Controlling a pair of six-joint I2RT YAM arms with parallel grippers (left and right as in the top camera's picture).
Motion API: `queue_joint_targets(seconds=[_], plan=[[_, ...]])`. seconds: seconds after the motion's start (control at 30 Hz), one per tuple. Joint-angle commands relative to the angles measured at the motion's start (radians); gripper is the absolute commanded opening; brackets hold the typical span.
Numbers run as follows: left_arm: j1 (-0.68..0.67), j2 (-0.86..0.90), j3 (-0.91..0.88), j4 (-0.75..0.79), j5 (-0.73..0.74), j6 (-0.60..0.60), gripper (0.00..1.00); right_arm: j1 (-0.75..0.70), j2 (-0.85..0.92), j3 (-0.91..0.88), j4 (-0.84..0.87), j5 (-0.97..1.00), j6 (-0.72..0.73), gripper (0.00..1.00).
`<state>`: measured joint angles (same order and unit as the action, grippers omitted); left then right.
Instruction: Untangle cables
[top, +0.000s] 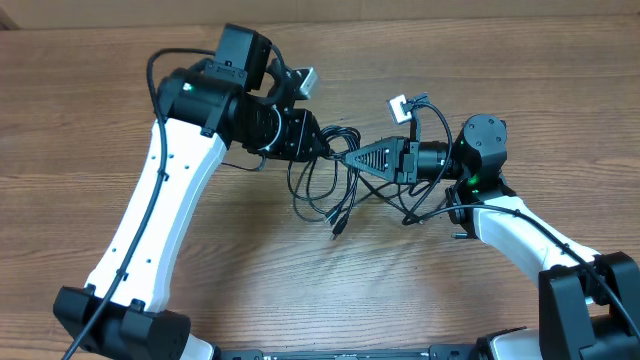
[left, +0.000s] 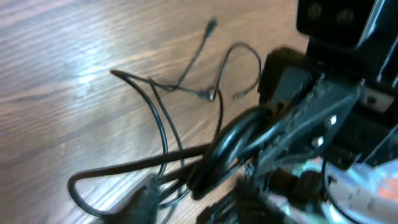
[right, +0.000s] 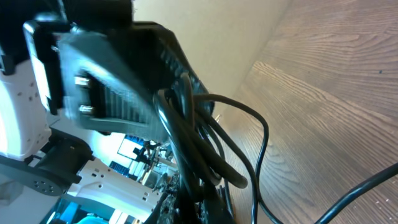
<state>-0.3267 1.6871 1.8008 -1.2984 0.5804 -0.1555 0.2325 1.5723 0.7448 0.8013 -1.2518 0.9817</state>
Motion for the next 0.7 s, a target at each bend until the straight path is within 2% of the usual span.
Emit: queue_joint_targets(seconds=[0.0, 0.1, 0.27, 0.33, 0.43, 0.5, 0.67], plan=[[0.006, -0.001, 0.069, -0.029, -0.076, -0.004, 0.68, -0.002, -0.006, 0.003, 0.012, 0.002, -0.013, 0.04], [0.006, -0.001, 0.095, -0.06, -0.069, -0.002, 0.77, -0.002, -0.006, 0.003, 0.012, 0.002, -0.014, 0.04], [0.005, 0.0, 0.1, -0.092, 0.061, -0.007, 0.77, -0.002, -0.006, 0.003, 0.013, 0.002, -0.017, 0.04], [0.003, 0.0, 0.1, -0.103, 0.104, -0.032, 0.81, -0.002, -0.006, 0.003, 0.013, 0.002, -0.017, 0.04], [0.002, 0.0, 0.1, -0.122, 0.146, -0.122, 1.0, -0.002, -0.006, 0.003, 0.013, 0.002, -0.018, 0.04], [0.002, 0.0, 0.1, -0.145, 0.154, -0.166, 1.0, -0.002, -0.006, 0.003, 0.013, 0.002, -0.018, 0.04], [0.002, 0.0, 0.1, -0.15, 0.152, -0.167, 1.0, -0.002, -0.006, 0.003, 0.013, 0.002, -0.021, 0.04]])
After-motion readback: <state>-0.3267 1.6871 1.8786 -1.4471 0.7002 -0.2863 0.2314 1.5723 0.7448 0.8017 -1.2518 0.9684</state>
